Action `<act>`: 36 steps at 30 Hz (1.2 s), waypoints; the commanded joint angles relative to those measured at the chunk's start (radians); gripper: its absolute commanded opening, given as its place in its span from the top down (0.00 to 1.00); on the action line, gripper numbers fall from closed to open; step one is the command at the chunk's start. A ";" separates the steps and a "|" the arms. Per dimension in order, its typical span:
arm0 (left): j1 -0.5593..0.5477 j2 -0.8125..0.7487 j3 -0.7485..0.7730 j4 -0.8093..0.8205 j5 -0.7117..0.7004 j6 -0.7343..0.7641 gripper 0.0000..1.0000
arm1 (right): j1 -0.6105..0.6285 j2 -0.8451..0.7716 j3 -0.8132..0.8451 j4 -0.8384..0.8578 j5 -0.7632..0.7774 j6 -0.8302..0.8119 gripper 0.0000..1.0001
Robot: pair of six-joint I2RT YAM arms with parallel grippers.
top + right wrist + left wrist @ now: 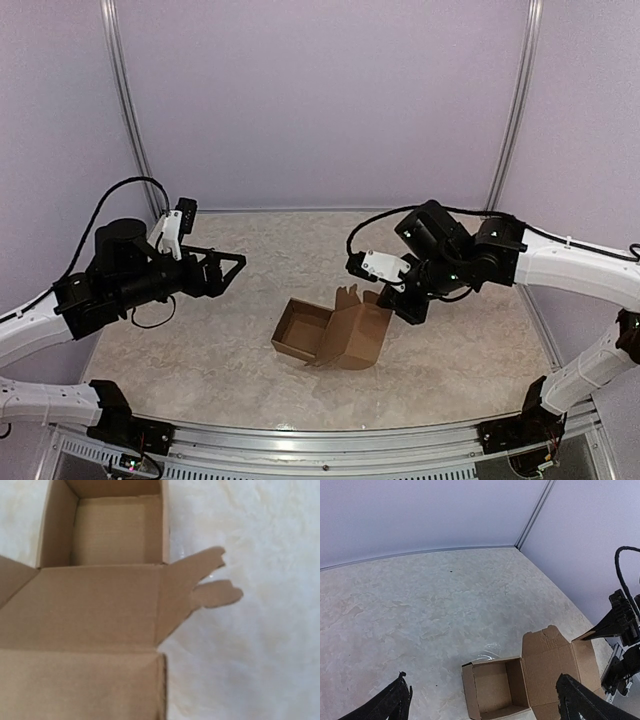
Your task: Fold the paper box
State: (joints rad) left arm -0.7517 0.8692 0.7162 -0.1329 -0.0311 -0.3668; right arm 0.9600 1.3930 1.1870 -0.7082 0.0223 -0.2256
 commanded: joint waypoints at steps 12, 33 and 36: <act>-0.008 0.261 0.031 0.124 0.145 -0.011 0.01 | 0.011 0.117 0.303 -0.465 0.179 -0.557 1.00; -0.068 0.550 0.085 0.286 0.194 -0.091 0.01 | 0.071 0.468 0.724 -0.654 0.413 -0.723 1.00; -0.073 0.573 0.082 0.287 0.194 -0.098 0.01 | 0.097 0.511 0.803 -0.683 0.438 -0.700 1.00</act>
State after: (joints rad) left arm -0.8158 1.4120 0.7765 0.1287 0.1528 -0.4469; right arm 1.0214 1.8545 1.9026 -1.3048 0.4114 -0.9344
